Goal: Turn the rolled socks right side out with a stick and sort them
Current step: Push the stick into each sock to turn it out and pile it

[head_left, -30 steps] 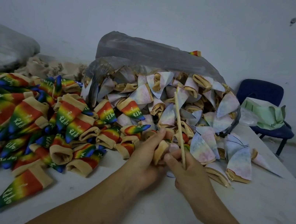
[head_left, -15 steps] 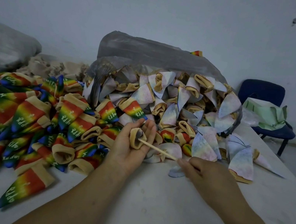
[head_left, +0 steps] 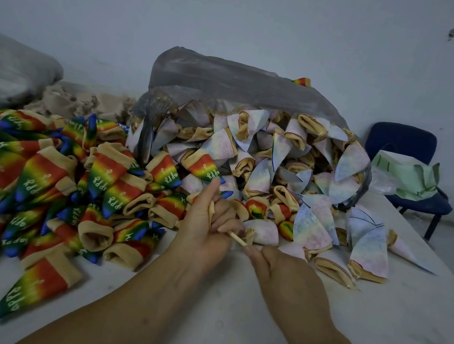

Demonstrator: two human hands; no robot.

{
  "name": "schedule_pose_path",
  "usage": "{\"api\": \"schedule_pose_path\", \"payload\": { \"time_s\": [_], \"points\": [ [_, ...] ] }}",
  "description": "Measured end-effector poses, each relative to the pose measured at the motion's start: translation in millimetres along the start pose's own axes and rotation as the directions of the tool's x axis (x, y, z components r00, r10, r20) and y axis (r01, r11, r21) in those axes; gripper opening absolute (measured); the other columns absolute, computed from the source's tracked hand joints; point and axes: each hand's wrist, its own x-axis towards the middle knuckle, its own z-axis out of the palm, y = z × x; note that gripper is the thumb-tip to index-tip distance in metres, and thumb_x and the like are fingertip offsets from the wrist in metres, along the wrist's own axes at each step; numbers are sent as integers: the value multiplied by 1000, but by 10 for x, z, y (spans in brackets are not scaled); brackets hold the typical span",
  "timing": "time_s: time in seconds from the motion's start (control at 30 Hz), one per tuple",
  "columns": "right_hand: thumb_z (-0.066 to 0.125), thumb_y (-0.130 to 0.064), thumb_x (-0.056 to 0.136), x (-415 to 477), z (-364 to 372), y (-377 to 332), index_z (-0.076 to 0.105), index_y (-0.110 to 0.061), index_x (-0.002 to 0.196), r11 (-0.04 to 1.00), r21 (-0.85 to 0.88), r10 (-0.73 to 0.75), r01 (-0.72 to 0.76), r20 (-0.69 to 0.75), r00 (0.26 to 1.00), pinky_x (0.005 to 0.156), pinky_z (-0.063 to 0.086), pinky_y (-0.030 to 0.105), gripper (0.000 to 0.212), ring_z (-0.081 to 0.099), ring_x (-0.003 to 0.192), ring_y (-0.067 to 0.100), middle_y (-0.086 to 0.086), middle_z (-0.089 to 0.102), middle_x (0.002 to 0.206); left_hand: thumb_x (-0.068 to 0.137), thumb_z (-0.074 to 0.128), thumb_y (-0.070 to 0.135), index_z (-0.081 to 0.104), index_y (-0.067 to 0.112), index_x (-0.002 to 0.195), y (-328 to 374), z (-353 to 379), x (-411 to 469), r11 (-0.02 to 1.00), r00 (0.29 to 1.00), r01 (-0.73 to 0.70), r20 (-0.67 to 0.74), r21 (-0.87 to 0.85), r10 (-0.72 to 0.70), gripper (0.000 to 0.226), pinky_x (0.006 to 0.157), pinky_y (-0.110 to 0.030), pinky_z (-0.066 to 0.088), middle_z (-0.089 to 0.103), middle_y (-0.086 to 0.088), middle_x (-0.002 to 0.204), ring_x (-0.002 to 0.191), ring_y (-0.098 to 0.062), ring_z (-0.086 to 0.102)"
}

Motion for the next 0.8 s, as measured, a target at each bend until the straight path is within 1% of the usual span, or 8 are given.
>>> {"api": "schedule_pose_path", "payload": {
  "time_s": [0.07, 0.2, 0.27, 0.37, 0.47, 0.53, 0.6, 0.8],
  "points": [
    [24, -56, 96, 5, 10, -4, 63, -25, 94, 1000, 21, 13, -13, 8, 1000, 59, 31, 21, 50, 46, 64, 7, -10, 36, 60, 84, 64, 26, 43, 18, 52, -10, 9, 3, 999, 1000, -16, -19, 49, 17, 38, 35, -16, 24, 26, 6, 40, 32, -5, 24],
    [22, -62, 91, 9, -18, 58, 61, -25, 87, 991, 126, 36, -35, -6, 999, 65, 47, 28, 54, 58, 70, 14, -2, 59, 80, 93, 60, 14, 47, 16, 68, -29, 0, 8, 977, 996, -50, -62, 206, 64, 28, 48, -20, 37, 33, 3, 52, 43, -7, 32],
    [27, -62, 90, -4, -19, 82, 58, -25, 79, 979, 201, 27, -27, 2, 1000, 58, 44, 28, 50, 56, 66, 14, -1, 59, 77, 93, 58, 10, 49, 15, 64, -16, 10, 11, 966, 993, -56, -85, 251, 80, 31, 51, -23, 42, 38, 3, 53, 44, -7, 39],
    [33, -62, 89, 0, -39, 129, 49, -26, 70, 977, 211, -10, 8, 6, 1000, 46, 28, 20, 44, 49, 56, 10, -2, 52, 64, 90, 58, 4, 55, 9, 65, 47, 30, 9, 979, 984, -78, -145, 189, 106, 26, 46, -22, 49, 44, 1, 51, 40, -6, 46],
    [32, -64, 88, 15, -48, 183, 49, -26, 66, 979, 200, -33, 32, -2, 999, 44, 26, 19, 47, 45, 52, 10, -2, 49, 60, 91, 58, 4, 57, 8, 68, 72, 27, 3, 990, 987, -73, -130, 119, 89, 24, 44, -20, 48, 46, 1, 53, 40, -6, 46],
    [25, -68, 84, 18, -52, 197, 57, -24, 72, 980, 194, -48, 51, -22, 999, 48, 30, 22, 56, 49, 55, 10, -2, 54, 65, 93, 57, 7, 57, 11, 59, 39, 20, -5, 989, 992, -46, -107, 144, 62, 35, 43, -20, 46, 45, 2, 51, 38, -7, 45],
    [19, -71, 79, 13, -57, 190, 59, -21, 71, 976, 209, -58, 67, -52, 997, 49, 32, 24, 64, 49, 54, 12, -1, 53, 61, 94, 55, 7, 51, 14, 64, -4, 22, -19, 981, 995, -54, -75, 186, 69, 31, 42, -19, 40, 40, 4, 50, 39, -6, 38],
    [28, -69, 78, -10, -77, 29, 37, -31, 52, 916, 401, -19, 22, -13, 1000, 44, 27, 20, 47, 41, 47, 10, -4, 40, 48, 96, 50, 8, 37, 18, 60, -40, 45, -32, 959, 990, -128, -20, 254, 137, 39, 44, -20, 26, 26, 6, 45, 38, -6, 24]
  ]
}}
